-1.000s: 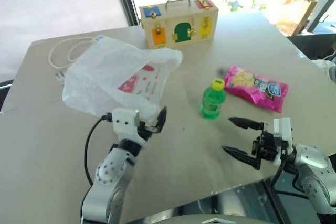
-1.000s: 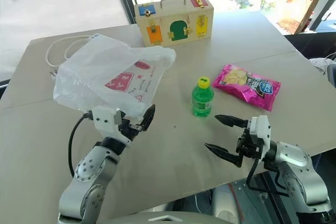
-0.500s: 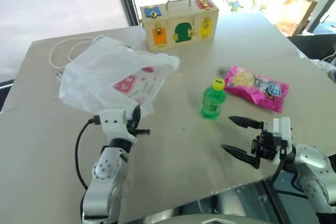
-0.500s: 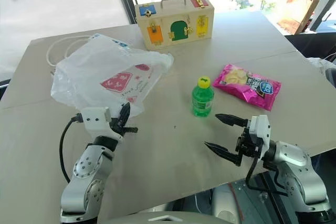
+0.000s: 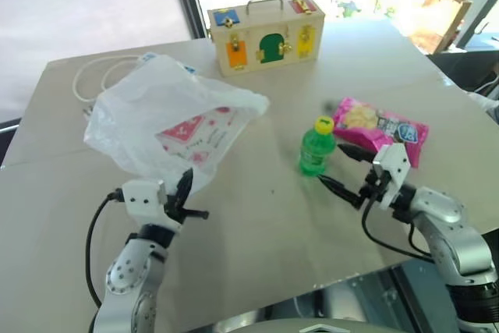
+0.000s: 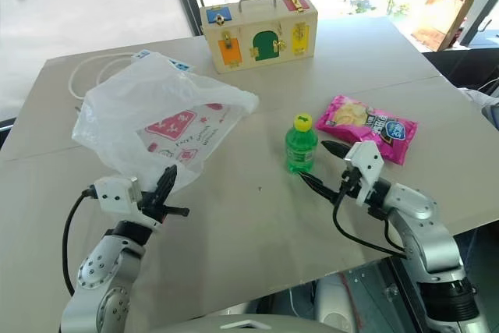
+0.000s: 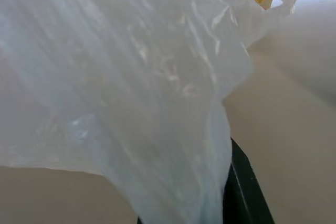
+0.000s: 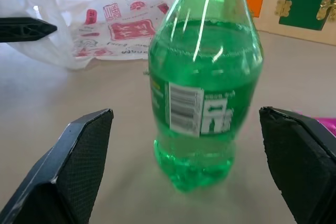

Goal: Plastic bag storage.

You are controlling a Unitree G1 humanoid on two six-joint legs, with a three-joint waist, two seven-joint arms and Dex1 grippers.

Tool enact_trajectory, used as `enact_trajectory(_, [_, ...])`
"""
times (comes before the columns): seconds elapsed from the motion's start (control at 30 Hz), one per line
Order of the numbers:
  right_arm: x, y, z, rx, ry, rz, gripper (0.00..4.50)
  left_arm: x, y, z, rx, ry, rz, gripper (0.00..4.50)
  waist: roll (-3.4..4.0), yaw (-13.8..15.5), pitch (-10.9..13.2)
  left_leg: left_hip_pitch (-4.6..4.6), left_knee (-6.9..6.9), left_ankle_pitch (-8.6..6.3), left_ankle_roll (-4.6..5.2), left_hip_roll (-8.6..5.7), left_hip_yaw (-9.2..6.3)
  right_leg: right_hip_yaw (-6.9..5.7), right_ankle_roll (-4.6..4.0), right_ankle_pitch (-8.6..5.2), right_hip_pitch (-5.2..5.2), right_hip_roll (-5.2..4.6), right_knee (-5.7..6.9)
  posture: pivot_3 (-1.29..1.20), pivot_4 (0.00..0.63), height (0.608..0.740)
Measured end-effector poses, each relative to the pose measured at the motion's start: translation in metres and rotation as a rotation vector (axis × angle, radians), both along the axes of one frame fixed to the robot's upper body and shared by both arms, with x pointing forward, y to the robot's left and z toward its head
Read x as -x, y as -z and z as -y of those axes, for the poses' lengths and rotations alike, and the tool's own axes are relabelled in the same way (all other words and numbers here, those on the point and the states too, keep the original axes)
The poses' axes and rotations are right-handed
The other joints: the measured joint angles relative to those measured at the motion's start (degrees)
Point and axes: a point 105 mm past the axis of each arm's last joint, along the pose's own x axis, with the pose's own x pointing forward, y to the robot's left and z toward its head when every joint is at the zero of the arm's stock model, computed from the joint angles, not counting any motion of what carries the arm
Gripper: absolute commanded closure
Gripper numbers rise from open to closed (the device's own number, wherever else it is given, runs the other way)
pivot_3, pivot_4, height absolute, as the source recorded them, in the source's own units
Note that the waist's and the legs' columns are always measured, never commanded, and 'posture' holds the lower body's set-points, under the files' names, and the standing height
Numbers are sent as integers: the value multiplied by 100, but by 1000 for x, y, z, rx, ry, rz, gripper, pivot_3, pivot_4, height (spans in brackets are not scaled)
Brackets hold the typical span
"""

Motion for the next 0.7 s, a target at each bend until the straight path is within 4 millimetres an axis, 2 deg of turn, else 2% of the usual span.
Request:
enact_trajectory(0.13, [-23,-1,-12,-27,73,-20,0,7,-8,15,5,81,18,4428,1,-27,0,0,-4,0,0,0,0,0,0,0,-2,2,-2,0,150,740])
enact_trajectory(0.23, [-33,7,-16,-43,92,-62,0,13,-8,25,7,129,7,4428,2,-34,1,-1,-4,0,0,-1,-1,0,0,0,-2,1,-3,0,150,740])
enact_trajectory(0.27, [-34,10,-16,-41,90,-75,519,13,-8,25,4,133,4,4500,3,-36,1,-1,-4,0,0,-1,0,0,0,0,-1,1,-3,0,150,740])
enact_trajectory(0.3, [-35,11,-15,-40,84,-81,682,14,-9,25,0,135,4,4500,3,-37,1,-1,-4,0,0,-1,0,0,0,0,-1,1,-3,0,150,740])
enact_trajectory(0.33, [-35,12,-16,-40,80,-83,1224,14,-10,26,-3,138,6,4500,3,-45,1,-1,-4,0,0,-1,0,0,0,0,-2,2,-2,0,150,740])
enact_trajectory(0.37, [-35,12,-16,-39,74,-85,1496,14,-12,27,-7,144,11,4500,3,-50,1,-1,-4,0,0,-1,-1,0,0,0,-2,2,-2,0,150,740])
enact_trajectory(0.6, [-37,10,-18,-52,45,-114,1534,9,-19,31,-5,175,22,4500,4,-94,2,-1,-4,0,0,-1,-1,-1,0,0,-2,2,-2,0,150,740])
enact_trajectory(0.7, [-37,9,-21,-103,36,-182,1534,3,-25,42,-10,232,43,4500,5,-127,2,-1,-4,0,0,-1,-2,0,-1,0,-3,2,-1,0,150,740])
